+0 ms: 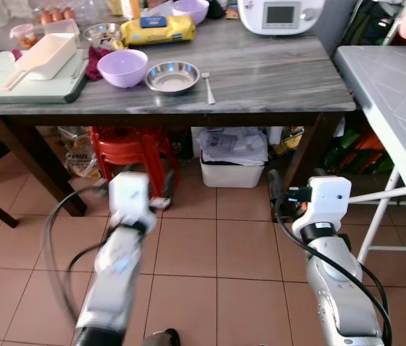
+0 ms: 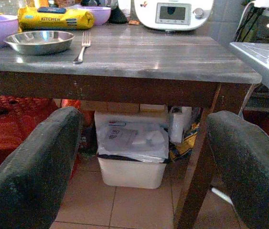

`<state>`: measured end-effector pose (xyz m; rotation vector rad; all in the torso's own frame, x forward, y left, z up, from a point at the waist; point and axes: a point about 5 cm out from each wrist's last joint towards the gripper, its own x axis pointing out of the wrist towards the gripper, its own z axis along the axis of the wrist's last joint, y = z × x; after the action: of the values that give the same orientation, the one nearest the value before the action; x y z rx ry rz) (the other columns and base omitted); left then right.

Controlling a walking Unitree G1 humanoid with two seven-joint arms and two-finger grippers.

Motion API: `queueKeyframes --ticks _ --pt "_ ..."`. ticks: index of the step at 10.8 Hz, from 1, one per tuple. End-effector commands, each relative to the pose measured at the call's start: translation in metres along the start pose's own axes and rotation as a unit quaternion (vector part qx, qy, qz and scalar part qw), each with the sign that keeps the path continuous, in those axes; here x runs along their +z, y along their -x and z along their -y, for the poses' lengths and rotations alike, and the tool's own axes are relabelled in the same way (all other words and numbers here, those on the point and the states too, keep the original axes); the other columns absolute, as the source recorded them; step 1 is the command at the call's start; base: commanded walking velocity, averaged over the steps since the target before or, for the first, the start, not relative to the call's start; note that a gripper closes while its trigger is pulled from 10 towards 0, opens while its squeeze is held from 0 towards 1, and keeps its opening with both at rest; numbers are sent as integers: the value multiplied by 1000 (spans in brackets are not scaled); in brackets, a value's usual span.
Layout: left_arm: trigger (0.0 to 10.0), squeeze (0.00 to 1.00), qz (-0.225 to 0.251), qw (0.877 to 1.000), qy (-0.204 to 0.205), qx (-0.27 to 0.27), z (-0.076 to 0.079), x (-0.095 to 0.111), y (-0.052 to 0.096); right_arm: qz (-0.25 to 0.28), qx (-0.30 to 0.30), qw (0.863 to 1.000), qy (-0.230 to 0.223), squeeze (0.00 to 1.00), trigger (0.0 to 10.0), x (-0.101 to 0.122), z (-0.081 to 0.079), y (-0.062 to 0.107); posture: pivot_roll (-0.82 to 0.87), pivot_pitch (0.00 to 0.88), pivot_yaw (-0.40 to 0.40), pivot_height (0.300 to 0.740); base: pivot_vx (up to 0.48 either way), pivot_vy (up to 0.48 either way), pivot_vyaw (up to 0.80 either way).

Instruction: Setting the table

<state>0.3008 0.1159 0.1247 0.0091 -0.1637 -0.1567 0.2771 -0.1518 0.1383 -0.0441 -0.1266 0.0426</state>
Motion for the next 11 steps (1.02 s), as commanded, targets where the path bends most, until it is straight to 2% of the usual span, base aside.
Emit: queueKeyframes --ticks 1,3,6,7,8,9,10,11 --pt "10000 0 -3 1000 1 -9 4 -4 -2 5 3 1000 0 0 10000 2 -1 -2 -38 98 46 740 0 0 0" --pt "10000 0 -2 1000 8 -28 15 -8 -9 13 5 1000 3 0 10000 7 0 -6 -69 92 42 740 0 0 0" --pt "10000 0 0 1000 8 -19 15 -15 -10 17 6 1000 6 0 10000 9 1 -7 -77 90 36 740 0 0 0" --pt "10000 0 1 1000 -6 -1 8 -19 -6 19 6 1000 4 0 10000 11 0 -7 -69 92 33 740 0 0 0" --pt "10000 0 1 998 -47 44 -12 -25 2 18 11 1000 1 0 10000 11 -2 -7 -60 94 27 740 0 0 0" --pt "10000 0 -2 997 -56 56 -23 -29 6 16 14 1000 -1 0 10000 10 -3 -6 -60 94 27 740 0 0 0" --pt "10000 0 -2 995 -73 63 -34 -29 9 14 18 1000 -3 0 10000 10 -4 -6 -51 100 15 740 0 0 0" --pt "10000 0 13 995 -86 40 -36 -28 8 15 25 1000 -3 0 10000 12 -5 -9 -51 105 2 740 0 0 0"
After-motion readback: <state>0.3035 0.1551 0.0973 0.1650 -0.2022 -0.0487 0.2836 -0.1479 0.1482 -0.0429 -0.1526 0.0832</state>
